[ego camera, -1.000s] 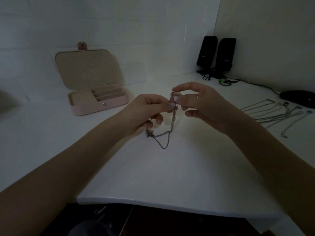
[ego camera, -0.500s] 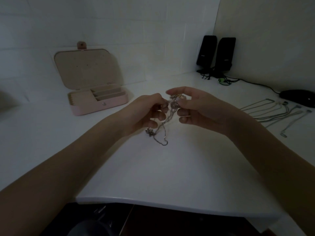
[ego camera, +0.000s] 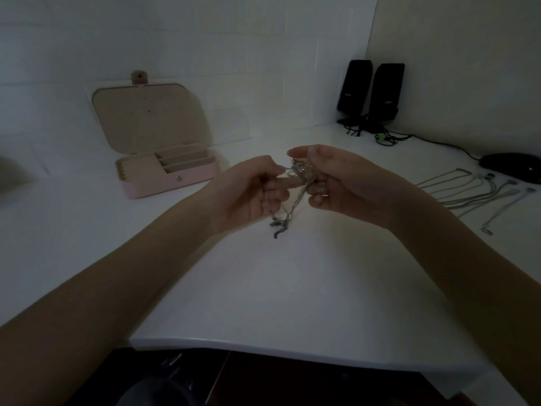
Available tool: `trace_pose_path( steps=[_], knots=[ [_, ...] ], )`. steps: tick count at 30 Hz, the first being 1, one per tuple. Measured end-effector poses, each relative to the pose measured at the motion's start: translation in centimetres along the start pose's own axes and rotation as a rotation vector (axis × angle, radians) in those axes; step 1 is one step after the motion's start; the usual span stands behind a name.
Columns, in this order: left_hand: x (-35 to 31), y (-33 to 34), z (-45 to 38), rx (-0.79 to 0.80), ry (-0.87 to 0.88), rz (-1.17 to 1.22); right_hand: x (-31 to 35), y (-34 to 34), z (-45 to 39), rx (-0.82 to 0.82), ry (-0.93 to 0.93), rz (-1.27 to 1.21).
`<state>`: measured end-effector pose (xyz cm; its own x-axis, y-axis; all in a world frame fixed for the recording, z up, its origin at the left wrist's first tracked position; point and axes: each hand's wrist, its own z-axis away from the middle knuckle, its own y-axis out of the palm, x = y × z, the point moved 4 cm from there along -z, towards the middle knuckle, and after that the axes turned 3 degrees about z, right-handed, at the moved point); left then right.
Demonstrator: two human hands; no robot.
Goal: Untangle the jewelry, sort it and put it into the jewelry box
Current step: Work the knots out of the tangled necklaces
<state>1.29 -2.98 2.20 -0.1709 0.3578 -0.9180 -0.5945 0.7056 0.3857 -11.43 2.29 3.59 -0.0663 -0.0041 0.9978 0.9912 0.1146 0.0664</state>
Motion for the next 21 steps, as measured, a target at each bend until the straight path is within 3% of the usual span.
trace_pose_path(
  steps=[4,8,14,21],
  knots=[
    [-0.4,0.1,0.3,0.003,0.105,-0.189,0.2,0.0,0.3,0.05,-0.024,0.044],
    [-0.6,-0.4,0.2,-0.021,0.129,-0.274,0.3,-0.3,0.2,-0.001,-0.057,0.017],
    [-1.0,-0.1,0.8,-0.104,0.217,-0.641,0.3,-0.4,0.1,-0.014,-0.083,-0.035],
    [-1.2,-0.6,0.6,-0.183,0.235,-0.716,0.4,-0.5,0.2,-0.052,-0.097,-0.017]
  ],
)
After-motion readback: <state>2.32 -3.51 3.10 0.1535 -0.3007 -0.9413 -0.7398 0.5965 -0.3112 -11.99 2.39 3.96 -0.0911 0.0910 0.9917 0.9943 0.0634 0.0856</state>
